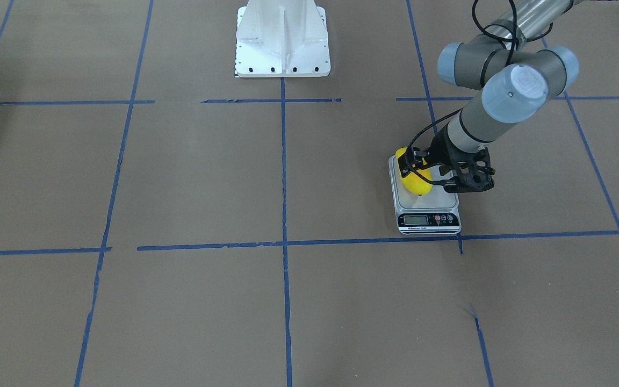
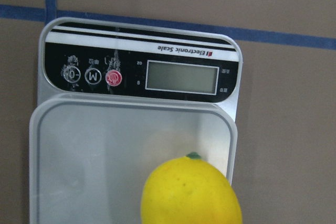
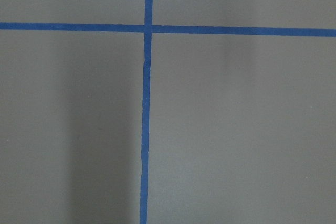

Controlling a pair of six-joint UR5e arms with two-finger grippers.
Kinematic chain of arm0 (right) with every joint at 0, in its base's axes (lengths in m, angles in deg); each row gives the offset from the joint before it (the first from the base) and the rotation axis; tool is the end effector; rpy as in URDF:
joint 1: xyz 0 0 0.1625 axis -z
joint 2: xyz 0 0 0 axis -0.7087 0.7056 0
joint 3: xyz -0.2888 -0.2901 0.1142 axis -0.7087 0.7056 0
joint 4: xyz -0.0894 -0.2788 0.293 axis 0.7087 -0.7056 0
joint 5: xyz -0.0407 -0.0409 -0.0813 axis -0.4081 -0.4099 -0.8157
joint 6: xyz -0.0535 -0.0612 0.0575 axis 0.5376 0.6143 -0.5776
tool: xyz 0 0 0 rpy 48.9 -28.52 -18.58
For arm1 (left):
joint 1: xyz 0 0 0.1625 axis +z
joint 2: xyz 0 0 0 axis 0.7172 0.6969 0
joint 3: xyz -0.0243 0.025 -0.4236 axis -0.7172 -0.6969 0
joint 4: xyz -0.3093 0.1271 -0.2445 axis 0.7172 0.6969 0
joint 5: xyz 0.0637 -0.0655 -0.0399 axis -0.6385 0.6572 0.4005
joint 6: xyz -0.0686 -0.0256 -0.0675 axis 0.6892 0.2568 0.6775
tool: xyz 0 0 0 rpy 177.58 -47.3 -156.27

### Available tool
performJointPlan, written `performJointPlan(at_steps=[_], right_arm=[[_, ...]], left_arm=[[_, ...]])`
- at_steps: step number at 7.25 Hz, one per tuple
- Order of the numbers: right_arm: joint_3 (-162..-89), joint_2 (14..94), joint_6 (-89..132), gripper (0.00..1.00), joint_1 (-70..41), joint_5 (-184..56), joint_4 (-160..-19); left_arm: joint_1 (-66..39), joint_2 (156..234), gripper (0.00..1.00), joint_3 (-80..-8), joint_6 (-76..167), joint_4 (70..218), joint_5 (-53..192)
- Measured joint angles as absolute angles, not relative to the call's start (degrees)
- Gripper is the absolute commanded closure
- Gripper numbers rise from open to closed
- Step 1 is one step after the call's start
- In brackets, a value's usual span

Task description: Weigh mango

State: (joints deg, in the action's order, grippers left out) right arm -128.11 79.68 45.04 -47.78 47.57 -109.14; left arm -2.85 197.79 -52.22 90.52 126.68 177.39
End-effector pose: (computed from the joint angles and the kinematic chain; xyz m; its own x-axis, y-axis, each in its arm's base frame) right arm 0.0860 -0.4410 0.6662 0.7086 -0.0139 0.7055 0.0376 0.9991 -0.0181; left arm 0.3591 -0.5137 0.3445 0.5886 -0.0828 -0.8042 0.0099 0.9954 -0.0953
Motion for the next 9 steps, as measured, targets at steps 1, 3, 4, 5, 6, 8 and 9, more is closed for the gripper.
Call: performJointPlan(at_steps=[1, 3, 4, 5, 6, 8, 9], right_arm=[[-128.1, 79.7, 45.0, 0.00, -47.8, 47.6, -109.2], [-128.1, 79.7, 45.0, 0.00, -47.8, 47.6, -109.2], [-128.1, 79.7, 45.0, 0.00, -47.8, 47.6, -109.1], [-128.1, 79.7, 45.0, 0.00, -47.8, 47.6, -109.1], [-128.1, 79.7, 45.0, 0.00, -47.8, 47.6, -109.1], [-128.1, 79.7, 45.0, 0.00, -47.8, 47.6, -109.1], [-128.1, 79.7, 45.0, 0.00, -47.8, 47.6, -109.1]], left_arm=[[-5.9, 197.7, 0.00, -55.8, 88.8, 122.7, 177.4], [-14.5, 197.5, 0.00, -62.2, 76.7, 110.3, 177.4], [-18.7, 196.8, 0.00, -62.9, 67.3, 105.9, 177.4], [-22.8, 194.7, 0.00, -62.6, 56.7, 103.6, 177.4], [-27.5, 192.3, 0.00, -60.6, 45.7, 103.0, 177.5], [-36.0, 186.9, 0.00, -55.2, 28.0, 105.5, 177.9], [-38.2, 182.3, 0.00, -54.2, 24.5, 110.5, 178.1]])
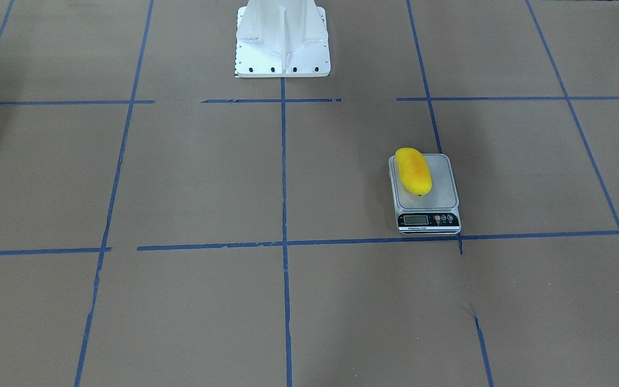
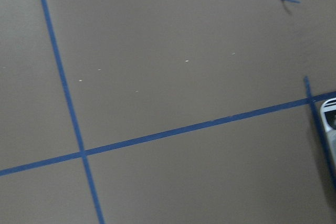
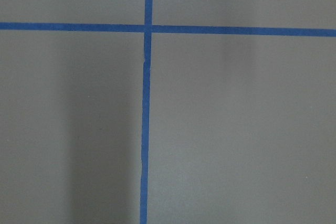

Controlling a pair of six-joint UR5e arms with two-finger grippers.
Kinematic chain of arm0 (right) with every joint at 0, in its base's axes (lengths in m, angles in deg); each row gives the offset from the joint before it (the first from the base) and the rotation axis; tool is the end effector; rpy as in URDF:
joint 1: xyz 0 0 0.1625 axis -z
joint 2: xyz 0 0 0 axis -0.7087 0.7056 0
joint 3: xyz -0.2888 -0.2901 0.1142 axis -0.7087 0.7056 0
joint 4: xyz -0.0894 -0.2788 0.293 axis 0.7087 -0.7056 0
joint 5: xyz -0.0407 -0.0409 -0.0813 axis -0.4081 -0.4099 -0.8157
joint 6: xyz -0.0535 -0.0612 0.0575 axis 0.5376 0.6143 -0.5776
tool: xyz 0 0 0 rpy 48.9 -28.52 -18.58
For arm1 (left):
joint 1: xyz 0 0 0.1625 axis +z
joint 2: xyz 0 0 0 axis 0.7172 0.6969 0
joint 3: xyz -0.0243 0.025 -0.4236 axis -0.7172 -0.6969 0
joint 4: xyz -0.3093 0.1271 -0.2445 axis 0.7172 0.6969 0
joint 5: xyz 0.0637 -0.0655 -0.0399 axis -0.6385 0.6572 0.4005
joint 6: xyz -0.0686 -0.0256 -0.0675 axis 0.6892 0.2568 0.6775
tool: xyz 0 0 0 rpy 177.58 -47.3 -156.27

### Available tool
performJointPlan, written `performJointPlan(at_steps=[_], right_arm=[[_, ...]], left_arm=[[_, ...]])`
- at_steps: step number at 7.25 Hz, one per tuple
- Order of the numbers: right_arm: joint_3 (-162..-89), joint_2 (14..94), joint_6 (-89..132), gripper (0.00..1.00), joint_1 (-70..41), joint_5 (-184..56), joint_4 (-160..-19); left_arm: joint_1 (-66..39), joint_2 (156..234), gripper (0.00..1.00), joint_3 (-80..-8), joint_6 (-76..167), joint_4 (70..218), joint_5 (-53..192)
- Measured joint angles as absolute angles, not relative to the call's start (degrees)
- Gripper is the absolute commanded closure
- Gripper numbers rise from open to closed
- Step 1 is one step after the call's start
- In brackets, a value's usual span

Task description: Weigh mango

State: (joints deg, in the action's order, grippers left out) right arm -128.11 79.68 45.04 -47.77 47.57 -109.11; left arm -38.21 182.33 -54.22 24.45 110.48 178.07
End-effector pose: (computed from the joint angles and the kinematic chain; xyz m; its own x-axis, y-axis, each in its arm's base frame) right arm 0.0859 -0.4411 0.6662 0.7086 -0.0144 0.7055 0.0378 0.9991 -0.0176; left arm -0.0125 -0.5414 0.5194 0.7294 0.3043 -0.6127 -0.1833 0.9498 0.2535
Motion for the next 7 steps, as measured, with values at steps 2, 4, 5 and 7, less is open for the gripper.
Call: performJointPlan(at_steps=[2, 4, 5, 7], right_arm=[[-128.1, 79.7, 45.0, 0.00, -47.8, 47.6, -109.1], [-128.1, 79.7, 45.0, 0.00, -47.8, 47.6, -109.1], [-128.1, 79.7, 45.0, 0.00, -47.8, 47.6, -109.1], [-128.1, 79.7, 45.0, 0.00, -47.8, 47.6, -109.2]], left_arm=[[-39.9, 175.6, 0.00, -51.4, 22.7, 120.2, 178.3], [-41.3, 172.8, 0.00, -47.2, 22.5, 127.1, 178.4], [-41.9, 172.3, 0.00, -46.1, 22.6, 128.5, 178.4], [-42.5, 172.0, 0.00, -45.4, 23.0, 128.8, 178.9]])
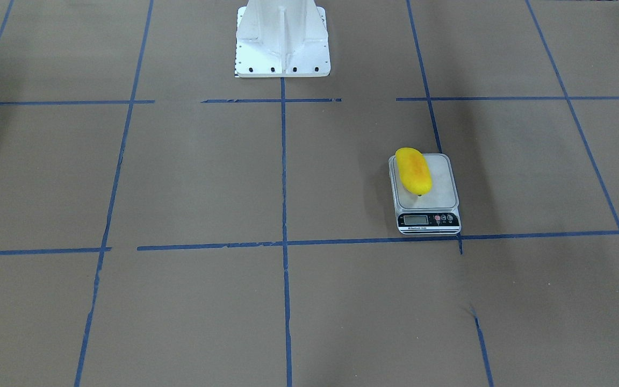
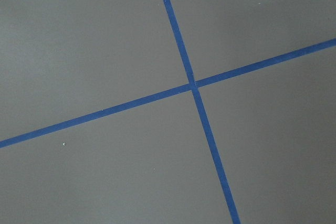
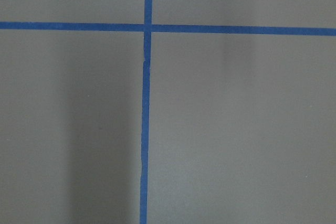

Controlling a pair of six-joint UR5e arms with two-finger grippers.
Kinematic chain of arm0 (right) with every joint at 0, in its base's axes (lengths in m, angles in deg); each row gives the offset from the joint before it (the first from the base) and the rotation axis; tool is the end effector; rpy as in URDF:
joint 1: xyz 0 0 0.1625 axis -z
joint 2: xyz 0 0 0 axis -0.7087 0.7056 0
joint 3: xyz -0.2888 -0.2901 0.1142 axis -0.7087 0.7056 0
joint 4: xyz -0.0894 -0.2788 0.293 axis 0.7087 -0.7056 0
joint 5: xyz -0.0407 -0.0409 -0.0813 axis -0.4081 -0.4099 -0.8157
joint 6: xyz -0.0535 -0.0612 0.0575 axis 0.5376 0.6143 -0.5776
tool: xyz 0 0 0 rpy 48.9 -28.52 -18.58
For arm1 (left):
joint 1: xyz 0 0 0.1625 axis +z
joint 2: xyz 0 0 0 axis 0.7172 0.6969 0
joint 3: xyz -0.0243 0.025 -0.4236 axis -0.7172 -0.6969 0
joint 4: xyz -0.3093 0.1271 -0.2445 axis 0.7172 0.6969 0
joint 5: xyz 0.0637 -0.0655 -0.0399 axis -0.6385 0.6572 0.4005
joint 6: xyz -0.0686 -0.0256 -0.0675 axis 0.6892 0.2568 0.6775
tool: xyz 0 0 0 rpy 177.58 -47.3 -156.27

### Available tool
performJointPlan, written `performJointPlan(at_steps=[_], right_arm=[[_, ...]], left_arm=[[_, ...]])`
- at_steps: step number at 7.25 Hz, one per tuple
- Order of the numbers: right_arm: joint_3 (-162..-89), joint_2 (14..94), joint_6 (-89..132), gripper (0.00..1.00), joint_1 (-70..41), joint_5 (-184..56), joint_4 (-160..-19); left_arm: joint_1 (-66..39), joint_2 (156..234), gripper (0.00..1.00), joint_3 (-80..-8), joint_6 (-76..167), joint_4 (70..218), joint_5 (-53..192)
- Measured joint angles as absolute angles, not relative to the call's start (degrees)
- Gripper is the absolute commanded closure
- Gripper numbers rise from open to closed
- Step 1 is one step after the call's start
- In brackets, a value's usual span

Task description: Weigh mango

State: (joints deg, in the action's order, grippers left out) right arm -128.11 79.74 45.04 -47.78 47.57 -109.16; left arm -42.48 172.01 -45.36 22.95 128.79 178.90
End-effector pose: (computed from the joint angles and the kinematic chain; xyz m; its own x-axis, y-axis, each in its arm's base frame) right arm 0.0860 -0.4405 0.6667 0.7085 -0.0129 0.7056 0.0376 0.9991 -0.0195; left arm -0.0534 -0.4806 0.6519 0.7377 0.2665 -0.6203 -0.1305 0.9577 0.2564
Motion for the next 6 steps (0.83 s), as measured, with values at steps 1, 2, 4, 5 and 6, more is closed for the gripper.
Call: performJointPlan(at_steps=[1, 2, 4, 5, 6], right_arm=[[-128.1, 79.7, 45.0, 0.00, -47.8, 47.6, -109.2], [-128.1, 79.7, 45.0, 0.00, -47.8, 47.6, -109.2], [-128.1, 79.7, 45.0, 0.00, -47.8, 47.6, -109.2], [-128.1, 79.7, 45.0, 0.00, -47.8, 47.6, -109.2], [-128.1, 79.7, 45.0, 0.00, -47.8, 47.6, -109.1]], left_arm=[[-42.6, 172.0, 0.00, -45.0, 23.2, 128.3, 180.5], [-42.6, 172.1, 0.00, -44.6, 23.3, 127.8, 182.0], [-42.7, 172.3, 0.00, -44.4, 23.4, 127.5, 182.8], [-42.6, 172.4, 0.00, -44.3, 23.4, 127.6, 182.9], [-42.6, 172.4, 0.00, -44.3, 23.4, 127.6, 182.9]])
